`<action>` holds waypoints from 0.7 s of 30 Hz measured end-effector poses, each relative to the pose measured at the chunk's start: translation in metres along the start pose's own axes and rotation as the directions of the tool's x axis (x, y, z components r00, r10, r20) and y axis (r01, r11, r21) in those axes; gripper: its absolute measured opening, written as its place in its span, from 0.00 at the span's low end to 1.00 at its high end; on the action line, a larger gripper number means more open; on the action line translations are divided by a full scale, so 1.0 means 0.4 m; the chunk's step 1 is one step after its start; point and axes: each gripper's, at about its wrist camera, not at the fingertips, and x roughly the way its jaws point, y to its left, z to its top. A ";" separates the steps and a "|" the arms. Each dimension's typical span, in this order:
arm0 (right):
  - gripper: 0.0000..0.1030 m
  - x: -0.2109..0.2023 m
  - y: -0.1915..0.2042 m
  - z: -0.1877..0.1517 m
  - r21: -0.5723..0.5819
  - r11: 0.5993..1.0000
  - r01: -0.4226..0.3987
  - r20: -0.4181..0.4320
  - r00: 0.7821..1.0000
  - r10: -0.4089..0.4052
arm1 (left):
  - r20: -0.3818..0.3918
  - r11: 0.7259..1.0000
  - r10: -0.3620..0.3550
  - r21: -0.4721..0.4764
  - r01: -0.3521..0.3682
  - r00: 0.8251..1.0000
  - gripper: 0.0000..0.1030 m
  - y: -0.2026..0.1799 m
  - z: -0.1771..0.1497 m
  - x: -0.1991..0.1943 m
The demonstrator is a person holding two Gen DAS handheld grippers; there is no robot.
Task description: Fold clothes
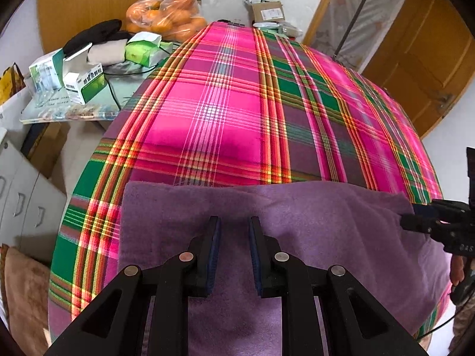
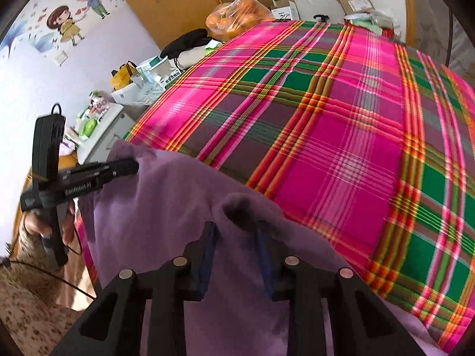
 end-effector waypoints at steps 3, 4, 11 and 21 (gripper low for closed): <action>0.28 0.020 0.004 0.016 -0.004 0.999 -0.045 -0.012 0.999 0.045 | -0.001 1.000 0.003 0.006 -0.003 1.000 0.19 -0.003 -0.002 -0.001; 0.28 0.026 0.005 0.020 -0.002 0.998 -0.055 -0.016 0.998 0.055 | -0.001 1.000 0.003 0.006 -0.003 1.000 0.19 -0.002 -0.001 0.000; 0.12 0.022 -0.024 0.056 0.061 0.994 -0.092 0.041 0.995 0.090 | -0.002 1.000 -0.004 -0.002 0.004 1.000 0.19 0.001 0.001 0.000; 0.04 0.030 -0.102 0.087 0.162 0.984 -0.079 0.105 0.993 0.062 | 0.004 0.999 -0.009 -0.040 0.010 1.000 0.19 0.019 0.011 0.002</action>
